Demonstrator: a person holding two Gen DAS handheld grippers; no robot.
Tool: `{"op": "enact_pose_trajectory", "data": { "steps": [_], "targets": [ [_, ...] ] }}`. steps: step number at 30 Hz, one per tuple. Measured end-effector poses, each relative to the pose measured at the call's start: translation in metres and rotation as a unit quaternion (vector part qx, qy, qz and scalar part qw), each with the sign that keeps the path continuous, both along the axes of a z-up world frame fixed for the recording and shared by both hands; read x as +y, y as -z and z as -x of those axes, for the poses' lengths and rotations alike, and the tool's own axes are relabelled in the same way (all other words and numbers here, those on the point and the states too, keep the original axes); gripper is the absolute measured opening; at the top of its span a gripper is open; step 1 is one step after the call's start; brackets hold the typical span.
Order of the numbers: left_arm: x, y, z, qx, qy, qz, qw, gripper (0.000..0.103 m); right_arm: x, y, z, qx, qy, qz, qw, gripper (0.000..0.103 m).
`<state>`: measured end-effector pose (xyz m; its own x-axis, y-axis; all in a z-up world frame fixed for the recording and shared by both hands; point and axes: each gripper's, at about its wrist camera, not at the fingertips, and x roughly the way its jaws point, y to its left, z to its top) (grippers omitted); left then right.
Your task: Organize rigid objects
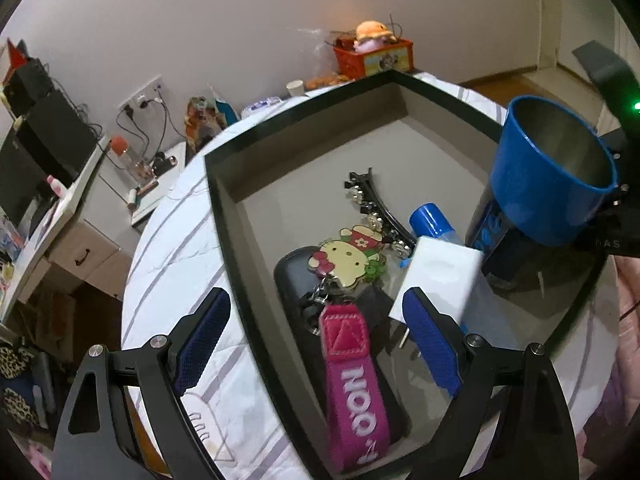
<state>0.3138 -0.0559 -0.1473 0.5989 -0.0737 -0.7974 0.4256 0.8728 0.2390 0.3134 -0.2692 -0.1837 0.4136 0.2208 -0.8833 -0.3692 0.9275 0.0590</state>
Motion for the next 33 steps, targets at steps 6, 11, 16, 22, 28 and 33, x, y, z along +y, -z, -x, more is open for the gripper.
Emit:
{"op": "enact_pose_trajectory", "data": {
  "steps": [6, 11, 16, 22, 28, 33],
  "targets": [
    [0.022, -0.019, 0.024, 0.019, 0.04, 0.093, 0.9947, 0.09, 0.0, 0.0, 0.001, 0.001, 0.0, 0.002, 1.0, 0.024],
    [0.02, -0.012, 0.026, 0.063, 0.053, 0.151, 0.9851, 0.089, 0.001, -0.001, 0.0, 0.001, 0.002, 0.006, 1.0, 0.024],
    [0.013, -0.009, 0.025, 0.072, 0.053, 0.156, 0.9837, 0.089, 0.002, -0.001, 0.001, 0.002, 0.003, 0.005, 1.0, 0.024],
    [0.011, 0.009, 0.011, 0.106, 0.048, 0.171, 0.9785, 0.076, 0.003, -0.001, 0.003, 0.002, 0.003, 0.007, 1.0, 0.024],
    [0.015, 0.013, -0.001, 0.127, 0.049, 0.23, 0.9637, 0.073, 0.004, -0.001, 0.004, 0.002, 0.002, 0.006, 1.0, 0.024],
    [0.012, 0.011, -0.013, 0.136, 0.034, 0.25, 0.9582, 0.073, 0.005, -0.001, 0.004, 0.003, 0.003, 0.008, 1.0, 0.024]
  ]
}}
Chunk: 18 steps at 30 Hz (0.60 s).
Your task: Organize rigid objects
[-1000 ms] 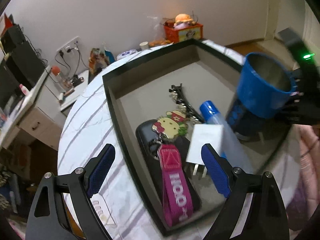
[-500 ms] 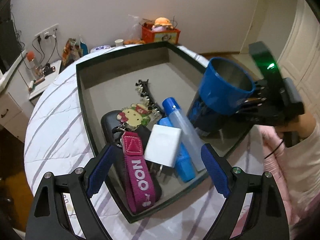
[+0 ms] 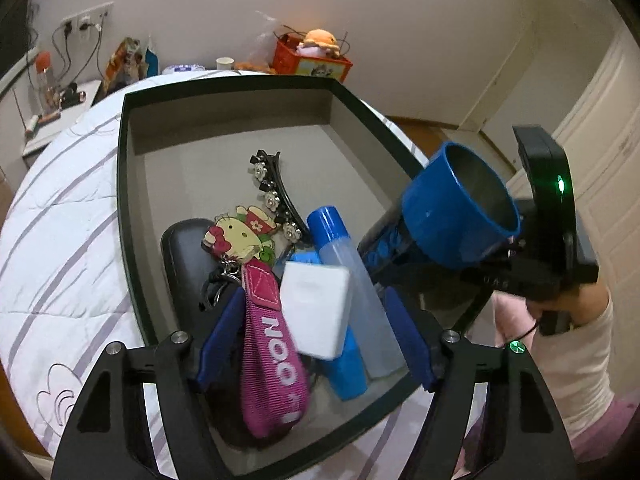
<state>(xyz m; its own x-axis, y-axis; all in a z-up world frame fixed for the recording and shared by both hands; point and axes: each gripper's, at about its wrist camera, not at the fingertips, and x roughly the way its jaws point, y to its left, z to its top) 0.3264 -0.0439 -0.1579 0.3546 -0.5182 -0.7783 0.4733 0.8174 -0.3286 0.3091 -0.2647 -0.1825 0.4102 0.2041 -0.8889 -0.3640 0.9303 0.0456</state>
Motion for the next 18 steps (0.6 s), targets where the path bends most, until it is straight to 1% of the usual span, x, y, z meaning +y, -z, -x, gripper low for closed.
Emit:
{"op": "enact_pose_trajectory", "data": {
  "steps": [3, 4, 7, 9, 12, 15, 17, 18],
  "targets": [
    [-0.005, -0.001, -0.004, 0.002, -0.009, 0.002, 1.0, 0.073, 0.001, 0.0, 0.0, 0.0, 0.001, 0.001, 1.0, 0.024],
    [-0.007, -0.001, -0.008, 0.003, -0.019, -0.005, 0.9998, 0.073, 0.001, 0.0, 0.0, 0.0, 0.001, 0.001, 1.0, 0.024],
    [-0.01, -0.001, -0.015, 0.003, -0.029, -0.013, 0.9995, 0.074, 0.001, 0.0, 0.0, 0.0, 0.002, 0.001, 1.0, 0.024],
    [-0.008, -0.002, -0.017, 0.004, -0.034, -0.004, 0.9994, 0.075, 0.001, -0.001, 0.0, 0.0, 0.002, 0.001, 1.0, 0.024],
    [0.003, -0.005, -0.013, 0.007, -0.048, 0.022, 0.9986, 0.075, -0.001, -0.001, -0.001, 0.001, 0.002, -0.002, 1.0, 0.024],
    [0.019, -0.014, 0.001, 0.0, -0.062, 0.039, 0.9973, 0.078, -0.001, -0.001, -0.001, 0.001, 0.002, -0.002, 1.0, 0.024],
    [0.024, -0.021, 0.012, 0.003, -0.064, 0.044, 0.997, 0.083, -0.002, -0.001, -0.001, 0.001, 0.002, -0.001, 1.0, 0.024],
    [0.024, -0.024, 0.016, 0.004, -0.057, 0.044, 0.9974, 0.087, -0.002, -0.001, -0.002, 0.001, 0.003, 0.0, 1.0, 0.024]
  ]
}}
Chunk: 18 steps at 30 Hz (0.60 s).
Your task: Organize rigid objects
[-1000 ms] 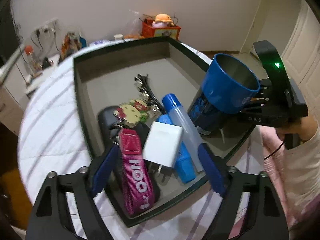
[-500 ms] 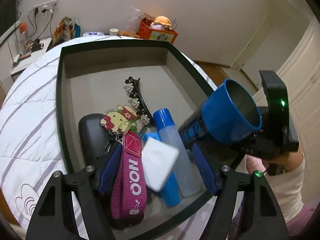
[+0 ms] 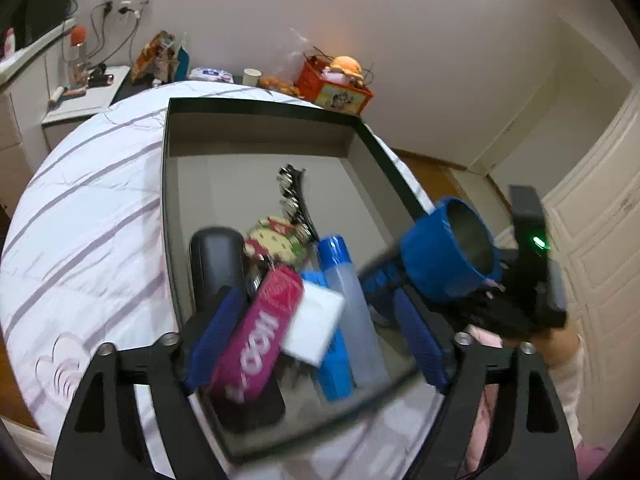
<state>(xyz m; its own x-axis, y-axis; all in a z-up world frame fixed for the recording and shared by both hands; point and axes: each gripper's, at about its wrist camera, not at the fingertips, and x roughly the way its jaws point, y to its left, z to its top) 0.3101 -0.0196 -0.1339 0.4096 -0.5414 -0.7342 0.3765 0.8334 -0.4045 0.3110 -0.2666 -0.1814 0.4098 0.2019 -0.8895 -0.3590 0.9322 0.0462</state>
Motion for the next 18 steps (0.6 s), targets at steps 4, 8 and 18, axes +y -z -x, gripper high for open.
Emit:
{"op": "enact_pose_trajectory", "data": {
  "steps": [4, 8, 18],
  "targets": [
    [-0.006, 0.001, 0.012, 0.02, 0.027, -0.009, 0.9994, 0.087, 0.001, 0.0, 0.0, 0.0, 0.002, 0.003, 1.0, 0.024],
    [-0.015, 0.019, 0.006, 0.052, 0.031, -0.005, 0.9981, 0.087, 0.001, 0.0, -0.001, 0.0, 0.004, 0.003, 1.0, 0.024],
    [-0.04, 0.025, -0.02, 0.018, 0.003, -0.083, 0.9964, 0.089, 0.002, 0.0, 0.001, 0.001, 0.0, 0.004, 1.0, 0.024]
  ]
}}
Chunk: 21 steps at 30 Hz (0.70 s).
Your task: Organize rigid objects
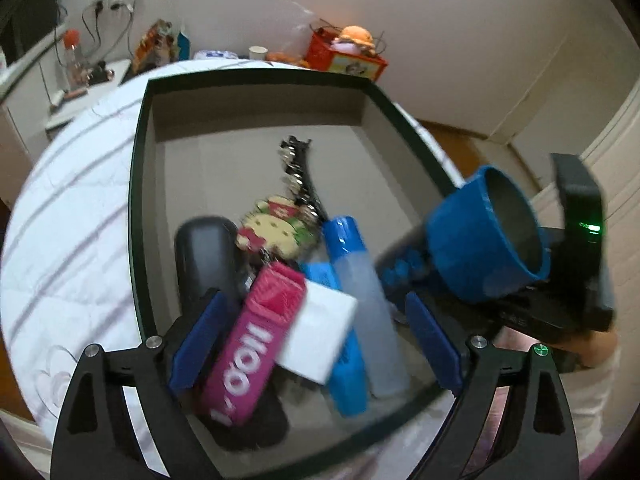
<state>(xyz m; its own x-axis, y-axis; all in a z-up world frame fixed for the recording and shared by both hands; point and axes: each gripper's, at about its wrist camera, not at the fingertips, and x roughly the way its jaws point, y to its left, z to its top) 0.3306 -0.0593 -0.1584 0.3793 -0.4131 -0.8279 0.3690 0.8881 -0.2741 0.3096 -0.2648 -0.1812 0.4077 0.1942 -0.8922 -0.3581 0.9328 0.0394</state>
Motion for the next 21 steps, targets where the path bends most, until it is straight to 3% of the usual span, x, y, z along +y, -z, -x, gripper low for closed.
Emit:
{"op": "enact_pose_trajectory", "data": {
  "steps": [3, 6, 10, 17, 21],
  "targets": [
    [-0.002, -0.001, 0.001, -0.01, -0.005, -0.04, 0.9992, 0.078, -0.001, 0.0, 0.0, 0.002, -0.001, -0.005, 1.0, 0.025],
    [-0.002, -0.008, 0.015, -0.044, 0.022, -0.074, 0.9961, 0.078, -0.002, 0.001, 0.0, 0.002, -0.004, -0.007, 1.0, 0.025],
    [-0.004, 0.001, 0.016, -0.039, 0.039, -0.106, 0.9929, 0.072, 0.0, 0.001, 0.001, 0.002, -0.005, 0.0, 1.0, 0.025],
    [-0.021, 0.009, 0.019, -0.039, 0.068, -0.127, 0.9889, 0.058, 0.002, 0.001, 0.001, 0.002, -0.004, 0.0, 1.0, 0.025],
    [-0.014, 0.005, 0.01, -0.042, 0.044, -0.098, 0.9934, 0.052, 0.0, 0.001, -0.001, 0.003, -0.003, -0.002, 1.0, 0.026]
  ]
}}
